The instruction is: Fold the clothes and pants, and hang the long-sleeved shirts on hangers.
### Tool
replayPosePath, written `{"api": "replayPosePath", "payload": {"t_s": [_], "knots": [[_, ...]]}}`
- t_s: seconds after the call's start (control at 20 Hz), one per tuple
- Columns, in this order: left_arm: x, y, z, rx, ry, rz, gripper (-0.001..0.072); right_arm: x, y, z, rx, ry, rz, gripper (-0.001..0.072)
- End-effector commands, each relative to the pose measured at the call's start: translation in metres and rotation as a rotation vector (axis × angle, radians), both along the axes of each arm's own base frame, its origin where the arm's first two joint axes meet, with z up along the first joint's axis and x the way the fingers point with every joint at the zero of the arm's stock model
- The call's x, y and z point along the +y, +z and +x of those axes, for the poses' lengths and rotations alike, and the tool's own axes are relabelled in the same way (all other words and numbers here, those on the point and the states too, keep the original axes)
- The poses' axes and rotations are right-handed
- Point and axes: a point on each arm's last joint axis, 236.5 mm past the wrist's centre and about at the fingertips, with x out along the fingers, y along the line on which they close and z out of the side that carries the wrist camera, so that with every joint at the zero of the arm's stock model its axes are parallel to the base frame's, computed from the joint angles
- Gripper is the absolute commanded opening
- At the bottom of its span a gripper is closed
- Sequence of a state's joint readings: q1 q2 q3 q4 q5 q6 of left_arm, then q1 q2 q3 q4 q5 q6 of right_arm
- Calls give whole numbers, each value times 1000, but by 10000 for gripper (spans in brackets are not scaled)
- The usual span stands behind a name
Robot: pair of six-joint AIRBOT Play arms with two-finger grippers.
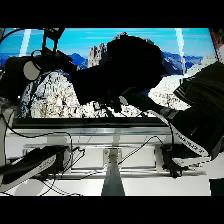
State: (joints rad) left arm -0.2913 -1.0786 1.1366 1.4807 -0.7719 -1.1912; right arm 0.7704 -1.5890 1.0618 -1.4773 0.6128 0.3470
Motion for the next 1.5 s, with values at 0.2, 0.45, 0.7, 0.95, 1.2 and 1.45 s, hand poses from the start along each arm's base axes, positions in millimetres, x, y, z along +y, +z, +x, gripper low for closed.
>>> {"api": "replayPosePath", "payload": {"t_s": [0.2, 0.45, 0.7, 0.95, 1.2, 1.45], "knots": [[16, -5, 1, 25, 37, 15, 10, -6, 111, 72, -163, -282, 197, 18], [89, -32, -13, 208, 244, -26, 9, -98, 239, 129, -261, -706, 497, 18], [119, -108, -67, 494, 314, -158, 9, -262, 252, 111, -100, -1338, 539, 17], [79, -178, -107, 648, 371, -532, 10, -363, 219, 67, 68, -1684, 425, 18], [56, -214, -110, 760, 512, -746, 543, -365, 223, 72, 99, -1713, 512, 18], [24, -236, -106, 833, 411, -848, 541, -355, 227, 78, 121, -1701, 571, 18]]}}
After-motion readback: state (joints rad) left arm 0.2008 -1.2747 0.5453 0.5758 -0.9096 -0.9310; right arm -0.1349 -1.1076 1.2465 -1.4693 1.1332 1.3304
